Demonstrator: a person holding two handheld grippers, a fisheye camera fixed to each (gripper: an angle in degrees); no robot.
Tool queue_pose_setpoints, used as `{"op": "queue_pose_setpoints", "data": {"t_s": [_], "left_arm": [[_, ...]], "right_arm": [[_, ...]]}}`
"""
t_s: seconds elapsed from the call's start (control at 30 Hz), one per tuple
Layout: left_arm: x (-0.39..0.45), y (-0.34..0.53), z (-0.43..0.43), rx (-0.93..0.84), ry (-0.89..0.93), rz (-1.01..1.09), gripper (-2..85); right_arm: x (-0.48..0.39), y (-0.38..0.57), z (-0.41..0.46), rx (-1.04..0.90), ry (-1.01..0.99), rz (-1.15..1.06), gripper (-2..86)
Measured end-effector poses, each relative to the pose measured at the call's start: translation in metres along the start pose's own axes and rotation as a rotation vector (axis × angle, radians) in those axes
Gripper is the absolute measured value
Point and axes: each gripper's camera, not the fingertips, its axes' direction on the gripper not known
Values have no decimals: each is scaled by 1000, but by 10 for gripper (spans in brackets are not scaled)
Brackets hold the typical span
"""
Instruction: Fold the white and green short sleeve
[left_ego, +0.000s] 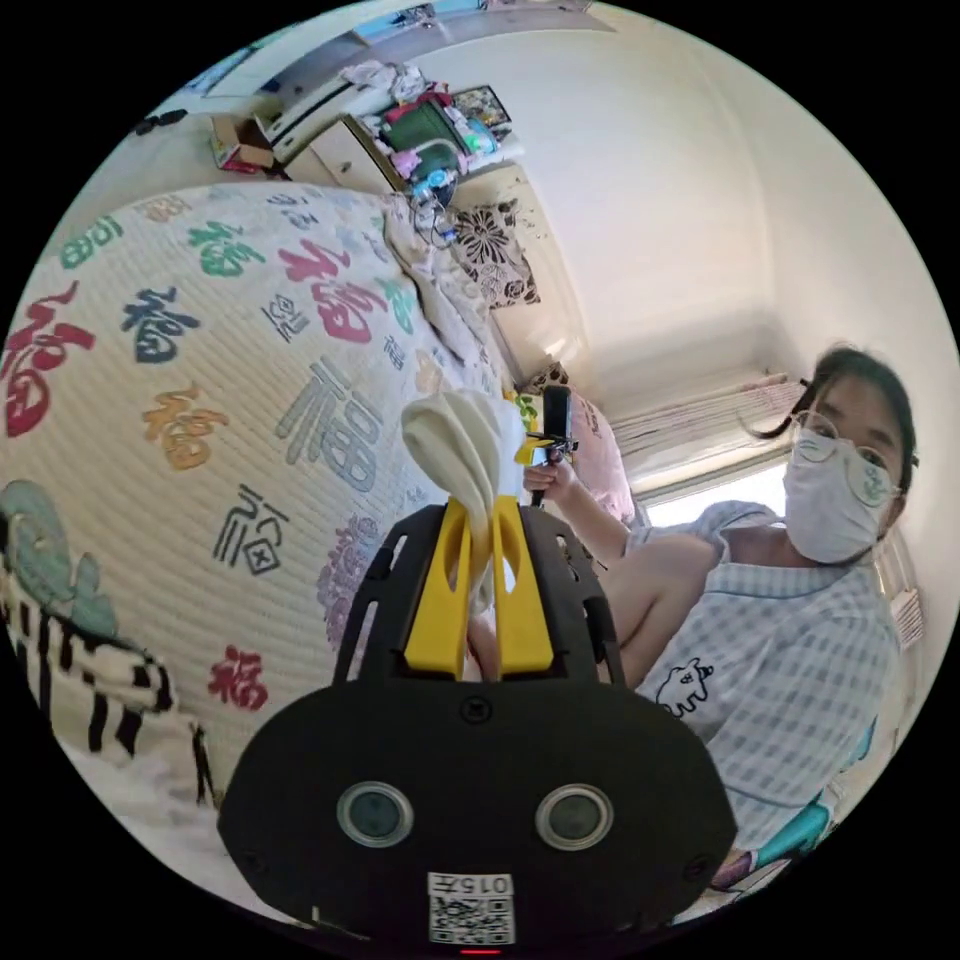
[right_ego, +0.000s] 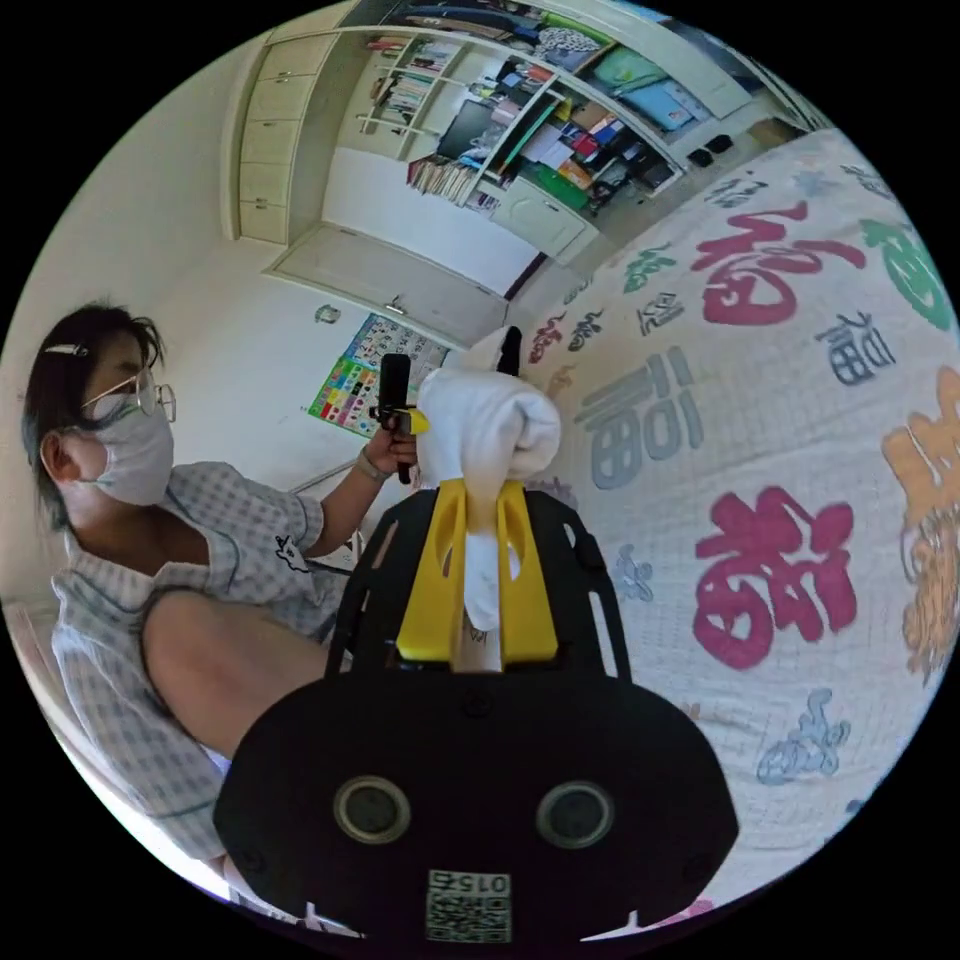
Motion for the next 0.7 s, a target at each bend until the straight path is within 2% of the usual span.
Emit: {"op": "queue_pose_setpoints", "data": {"t_s": [0.23, 0.33, 0.43, 0.6, 0.67, 0.7], "left_arm": [[46, 124, -217, 327, -271, -189, 19], [46, 177, -270, 406, -338, -297, 22], [24, 212, -293, 404, -360, -417, 30], [14, 234, -300, 420, -367, -424, 71], [37, 235, -315, 486, -455, -353, 88], [53, 231, -327, 521, -577, -328, 95]], "right_arm": [[-63, -171, 211, -323, -179, -209, 55], [-82, -208, 297, -451, -168, -222, 55], [-85, -225, 358, -542, -122, -194, 56], [-77, -244, 374, -536, -106, -174, 66], [-74, -254, 362, -478, -40, -193, 68], [-73, -262, 356, -429, 85, -211, 71]]}}
